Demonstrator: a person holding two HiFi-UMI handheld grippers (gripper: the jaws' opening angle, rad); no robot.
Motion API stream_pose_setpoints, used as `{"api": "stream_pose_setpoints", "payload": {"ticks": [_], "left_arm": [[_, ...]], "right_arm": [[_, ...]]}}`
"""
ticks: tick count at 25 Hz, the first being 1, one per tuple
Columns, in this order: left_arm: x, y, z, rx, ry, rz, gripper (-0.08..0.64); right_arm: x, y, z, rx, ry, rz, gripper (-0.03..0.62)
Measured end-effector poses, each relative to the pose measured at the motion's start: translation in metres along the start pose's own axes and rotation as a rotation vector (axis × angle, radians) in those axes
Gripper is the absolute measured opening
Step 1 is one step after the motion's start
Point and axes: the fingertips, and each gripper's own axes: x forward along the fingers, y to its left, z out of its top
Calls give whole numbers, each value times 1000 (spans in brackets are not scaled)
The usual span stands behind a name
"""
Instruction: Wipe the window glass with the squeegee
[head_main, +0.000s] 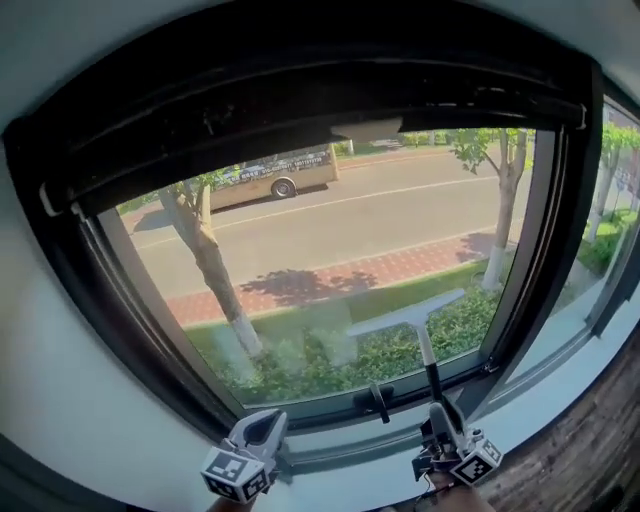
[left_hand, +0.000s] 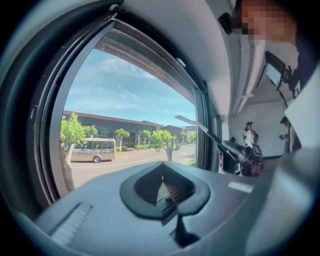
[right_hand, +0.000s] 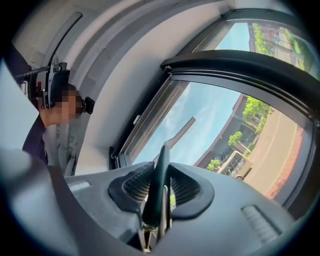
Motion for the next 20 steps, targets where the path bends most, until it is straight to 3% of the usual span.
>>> {"api": "stream_pose_setpoints", "payload": {"ticks": [3,8,12,20], "left_arm": [[10,-17,7,31,-32,-58,5],[-3,-24,7,-17,-55,-121,5],[-9,-14,5,-24,-62,-125,5],[-15,-3,52,33,-114,-99,5]], "right_arm": [[44,27,25,-78,-66,73,103],[107,81,41,-156,-119,113,103],[146,115,58,-201,-168,134,103],[221,154,99,-247,-204,239,103]]}}
